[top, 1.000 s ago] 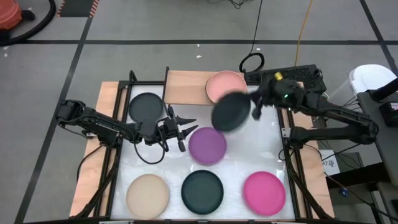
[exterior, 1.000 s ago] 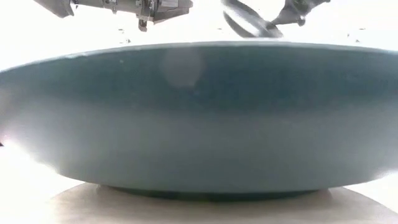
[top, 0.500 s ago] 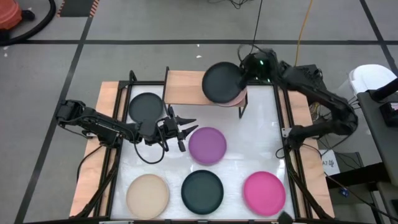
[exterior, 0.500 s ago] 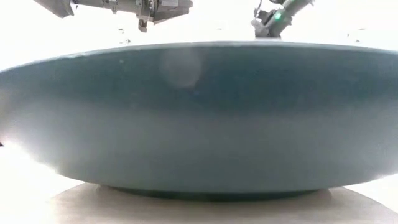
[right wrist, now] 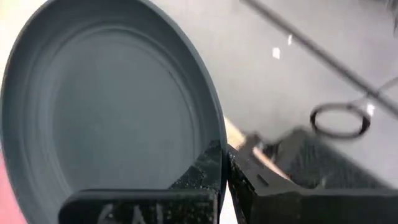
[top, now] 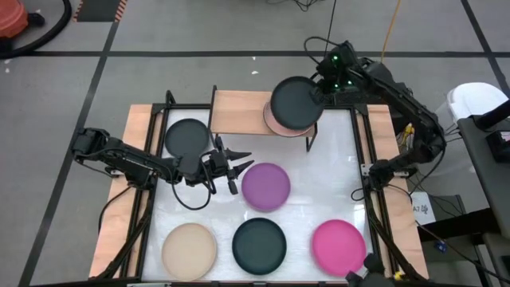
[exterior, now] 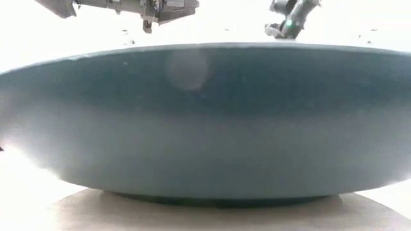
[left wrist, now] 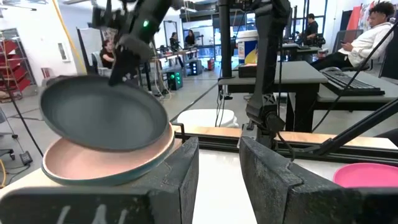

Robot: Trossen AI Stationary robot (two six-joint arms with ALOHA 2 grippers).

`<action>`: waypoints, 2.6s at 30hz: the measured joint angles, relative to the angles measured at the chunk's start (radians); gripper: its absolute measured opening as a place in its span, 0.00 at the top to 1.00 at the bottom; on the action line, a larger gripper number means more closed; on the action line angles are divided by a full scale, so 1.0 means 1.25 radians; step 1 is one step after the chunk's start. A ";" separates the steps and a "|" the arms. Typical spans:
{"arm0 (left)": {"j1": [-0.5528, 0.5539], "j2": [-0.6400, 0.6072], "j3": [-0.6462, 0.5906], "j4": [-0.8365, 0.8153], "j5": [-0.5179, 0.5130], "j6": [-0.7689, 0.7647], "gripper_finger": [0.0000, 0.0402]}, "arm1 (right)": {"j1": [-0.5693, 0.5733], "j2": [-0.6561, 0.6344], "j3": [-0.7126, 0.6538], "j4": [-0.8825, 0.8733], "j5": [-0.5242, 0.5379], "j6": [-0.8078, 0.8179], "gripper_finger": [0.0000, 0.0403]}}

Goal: Place and stack plates onto a shelf
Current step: Stack the bottom black plate on top of the light orange plate on the shelf, then stack the white plate on top of the black plate on the shelf

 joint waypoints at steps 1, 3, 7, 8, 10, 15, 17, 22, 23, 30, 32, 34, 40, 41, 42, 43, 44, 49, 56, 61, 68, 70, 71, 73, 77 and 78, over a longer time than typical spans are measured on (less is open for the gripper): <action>0.000 0.000 0.000 0.000 0.000 0.004 0.70 | -0.005 0.010 -0.005 0.002 -0.019 -0.001 1.00; 0.000 0.000 0.000 0.000 0.000 0.005 0.70 | -0.013 0.028 -0.022 0.009 -0.058 0.003 1.00; 0.000 0.000 0.000 0.000 0.000 0.004 0.70 | -0.012 0.062 -0.050 0.052 -0.094 0.011 1.00; 0.000 0.000 0.000 0.000 0.000 0.004 0.70 | -0.011 0.067 -0.057 0.065 -0.096 0.011 1.00; 0.000 0.000 0.000 0.000 0.000 0.004 0.70 | -0.006 0.069 -0.076 0.104 -0.096 0.011 0.99; 0.000 0.000 0.000 0.000 0.000 0.004 0.70 | -0.006 0.069 -0.094 0.132 -0.092 0.006 0.96; 0.000 0.000 0.000 -0.002 0.000 0.003 0.70 | -0.006 0.066 -0.094 0.132 -0.092 0.000 0.93; 0.000 0.000 0.000 -0.005 0.000 0.003 0.70 | -0.006 0.034 -0.095 0.126 -0.092 -0.034 0.84; 0.000 0.000 0.000 -0.005 0.000 0.003 0.70 | -0.006 0.023 -0.095 0.127 -0.092 -0.044 0.81; 0.000 0.000 0.000 -0.005 0.000 0.002 0.70 | -0.001 -0.118 -0.095 0.094 -0.179 -0.109 0.67; 0.000 0.000 0.000 -0.005 0.000 0.002 0.70 | 0.010 -0.167 -0.095 0.078 -0.255 -0.113 0.66; 0.000 0.000 0.000 -0.005 0.000 0.002 0.70 | 0.030 -0.215 -0.095 0.061 -0.316 -0.114 0.66; 0.000 0.000 0.000 -0.019 0.015 -0.044 0.70 | 0.157 -0.334 -0.123 0.037 -0.351 -0.077 0.67; 0.000 0.000 0.000 -0.031 0.025 -0.045 0.70 | 0.183 -0.354 -0.141 0.040 -0.351 -0.068 0.67; -0.001 0.000 0.000 -0.049 0.027 -0.046 0.70 | 0.211 -0.373 -0.162 0.050 -0.351 -0.057 0.67; -0.003 0.000 0.003 -0.075 0.025 -0.049 0.70 | 0.238 -0.393 -0.188 0.065 -0.351 -0.045 0.67; -0.006 0.000 0.012 -0.111 0.016 -0.053 0.70 | 0.265 -0.413 -0.221 0.085 -0.351 -0.030 0.67; -0.012 -0.017 0.113 -0.456 -0.055 -0.159 0.70 | 0.380 -0.513 -0.424 0.271 -0.343 0.051 0.67; -0.008 -0.015 0.279 -1.088 0.044 -0.434 0.70 | 0.473 -0.581 -0.653 0.547 -0.342 0.109 0.67; -0.039 -0.013 0.295 -1.213 0.306 -0.453 0.70 | 0.500 -0.579 -0.719 0.626 -0.341 0.112 0.67; -0.145 -0.013 0.192 -1.183 0.437 -0.471 0.70 | 0.514 -0.577 -0.762 0.692 -0.338 0.098 0.67; -0.183 -0.013 0.155 -1.148 0.468 -0.477 0.70 | 0.514 -0.577 -0.765 0.699 -0.337 0.095 0.67; -0.202 -0.013 0.139 -1.128 0.476 -0.481 0.70 | 0.514 -0.577 -0.768 0.702 -0.337 0.094 0.67; -0.238 -0.013 0.115 -1.100 0.481 -0.484 0.70 | 0.514 -0.577 -0.769 0.701 -0.336 0.094 0.67; -0.283 -0.013 0.076 -1.061 0.483 -0.486 0.70 | 0.514 -0.577 -0.769 0.704 -0.336 0.090 0.67; -0.289 -0.013 0.070 -1.063 0.477 -0.487 0.70 | 0.514 -0.577 -0.769 0.706 -0.336 0.088 0.67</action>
